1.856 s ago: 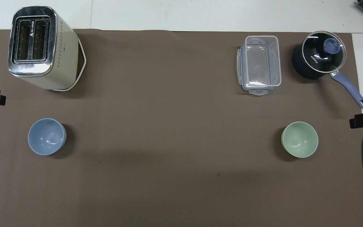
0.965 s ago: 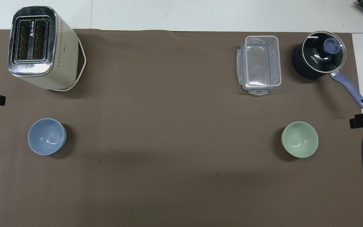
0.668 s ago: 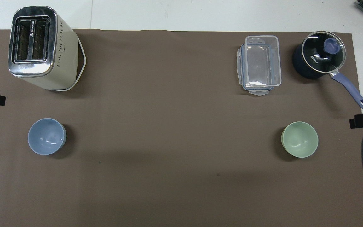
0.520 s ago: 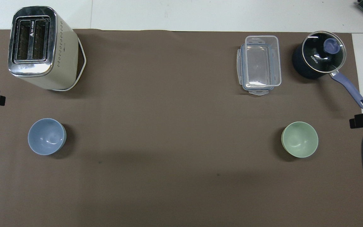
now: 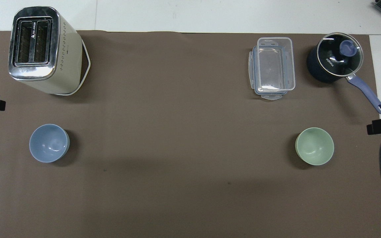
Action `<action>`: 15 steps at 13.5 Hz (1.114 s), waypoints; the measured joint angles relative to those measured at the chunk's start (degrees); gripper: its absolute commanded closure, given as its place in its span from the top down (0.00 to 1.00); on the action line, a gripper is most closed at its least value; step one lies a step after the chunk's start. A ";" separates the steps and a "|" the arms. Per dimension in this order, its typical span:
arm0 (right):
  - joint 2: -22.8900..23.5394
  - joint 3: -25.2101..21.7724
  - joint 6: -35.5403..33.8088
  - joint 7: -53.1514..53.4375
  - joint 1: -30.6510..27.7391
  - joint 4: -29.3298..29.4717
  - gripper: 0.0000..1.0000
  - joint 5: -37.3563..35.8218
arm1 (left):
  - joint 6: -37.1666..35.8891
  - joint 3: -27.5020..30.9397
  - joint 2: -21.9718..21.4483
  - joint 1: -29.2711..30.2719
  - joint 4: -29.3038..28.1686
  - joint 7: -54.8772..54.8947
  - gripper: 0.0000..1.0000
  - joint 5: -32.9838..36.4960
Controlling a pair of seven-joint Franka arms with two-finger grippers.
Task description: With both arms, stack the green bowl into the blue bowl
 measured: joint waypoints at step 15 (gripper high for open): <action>0.00 0.00 0.00 0.00 0.00 0.00 1.00 0.00 | 9.01 0.31 -2.03 2.01 -9.26 0.00 1.00 0.03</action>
